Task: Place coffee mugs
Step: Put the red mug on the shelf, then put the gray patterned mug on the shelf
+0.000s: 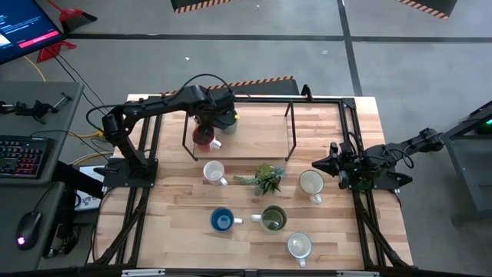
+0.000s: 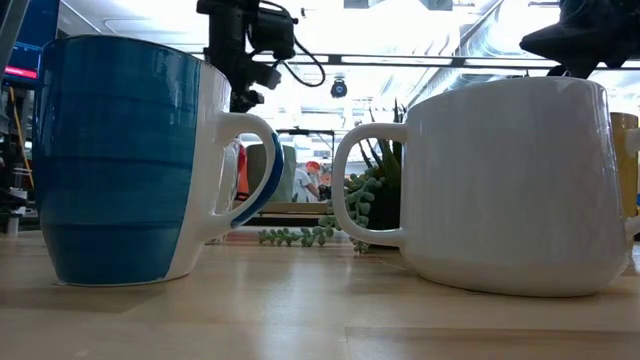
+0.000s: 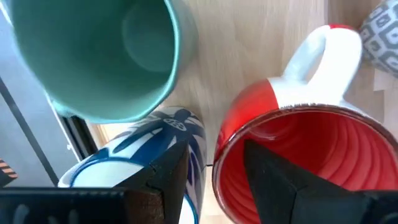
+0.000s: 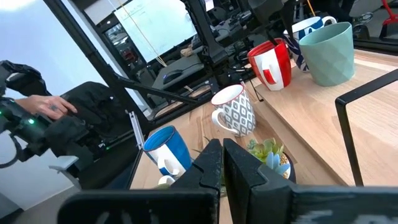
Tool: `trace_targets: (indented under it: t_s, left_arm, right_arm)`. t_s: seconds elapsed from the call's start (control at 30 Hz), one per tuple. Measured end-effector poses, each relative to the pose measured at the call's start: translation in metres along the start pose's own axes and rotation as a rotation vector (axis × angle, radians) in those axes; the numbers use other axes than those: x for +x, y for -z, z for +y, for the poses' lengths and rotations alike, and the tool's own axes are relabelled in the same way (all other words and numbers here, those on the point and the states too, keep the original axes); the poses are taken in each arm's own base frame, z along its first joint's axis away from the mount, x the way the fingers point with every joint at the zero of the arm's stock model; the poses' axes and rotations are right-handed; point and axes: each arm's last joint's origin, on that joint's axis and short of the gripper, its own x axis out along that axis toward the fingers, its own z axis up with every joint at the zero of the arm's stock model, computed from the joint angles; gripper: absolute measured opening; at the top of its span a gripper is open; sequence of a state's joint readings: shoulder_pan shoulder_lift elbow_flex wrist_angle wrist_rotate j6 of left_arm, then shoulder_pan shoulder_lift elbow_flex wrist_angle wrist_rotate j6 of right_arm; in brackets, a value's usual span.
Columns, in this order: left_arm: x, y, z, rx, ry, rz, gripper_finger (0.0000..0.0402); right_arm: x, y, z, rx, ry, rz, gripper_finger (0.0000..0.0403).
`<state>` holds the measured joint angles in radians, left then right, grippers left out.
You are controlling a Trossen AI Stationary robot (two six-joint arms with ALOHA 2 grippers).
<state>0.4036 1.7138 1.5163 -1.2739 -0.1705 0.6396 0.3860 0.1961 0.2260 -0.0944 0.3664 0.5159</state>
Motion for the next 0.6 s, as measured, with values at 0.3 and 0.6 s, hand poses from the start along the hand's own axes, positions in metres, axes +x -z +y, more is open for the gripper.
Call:
trace_targets:
  t_s: [0.3, 0.6]
  left_arm:
    - [-0.030, -0.006, -0.003, 0.000, -0.053, -0.003, 0.0145]
    - [-0.046, -0.010, -0.038, -0.235, 0.160, 0.039, 0.0145]
  right_arm:
    - [0.000, 0.000, 0.000, -0.001, 0.001, 0.002, 0.0000]
    - [0.000, 0.003, -0.002, -0.013, 0.016, 0.029, 0.0000]
